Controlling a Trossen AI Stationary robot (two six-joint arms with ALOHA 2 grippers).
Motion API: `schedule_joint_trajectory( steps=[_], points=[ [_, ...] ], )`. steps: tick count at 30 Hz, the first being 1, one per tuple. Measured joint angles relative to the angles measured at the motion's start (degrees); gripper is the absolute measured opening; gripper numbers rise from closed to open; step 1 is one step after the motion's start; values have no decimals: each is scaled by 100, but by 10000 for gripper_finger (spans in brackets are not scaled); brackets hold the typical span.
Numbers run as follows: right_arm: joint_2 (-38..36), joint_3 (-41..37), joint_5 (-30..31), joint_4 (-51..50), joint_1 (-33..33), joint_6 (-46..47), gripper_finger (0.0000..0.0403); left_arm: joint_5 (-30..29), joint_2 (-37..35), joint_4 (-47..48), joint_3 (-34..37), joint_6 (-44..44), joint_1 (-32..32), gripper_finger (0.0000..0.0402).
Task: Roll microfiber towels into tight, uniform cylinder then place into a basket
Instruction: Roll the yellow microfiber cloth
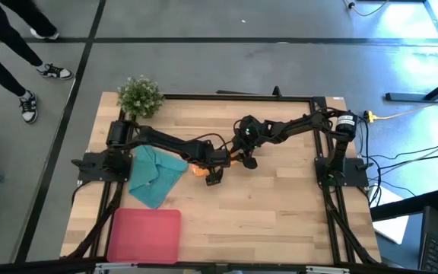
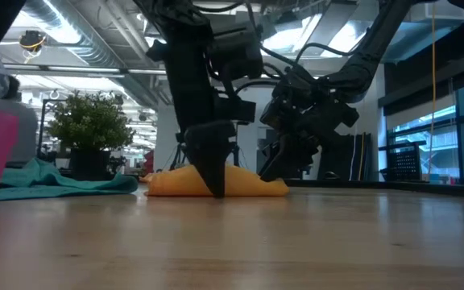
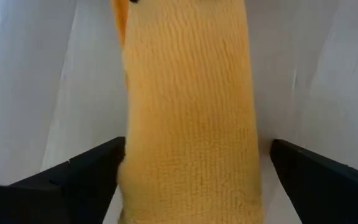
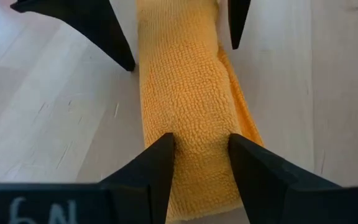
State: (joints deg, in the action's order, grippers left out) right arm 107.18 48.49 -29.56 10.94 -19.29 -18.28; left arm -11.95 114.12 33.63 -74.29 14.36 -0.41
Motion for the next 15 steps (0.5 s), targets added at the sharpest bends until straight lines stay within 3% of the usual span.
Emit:
schedule_joint_trajectory(
  steps=[15],
  points=[
    [0, -2, 0, 0, 2, 6, 157, -109, 35, 0, -1, 55, 17, 394]
  ],
)
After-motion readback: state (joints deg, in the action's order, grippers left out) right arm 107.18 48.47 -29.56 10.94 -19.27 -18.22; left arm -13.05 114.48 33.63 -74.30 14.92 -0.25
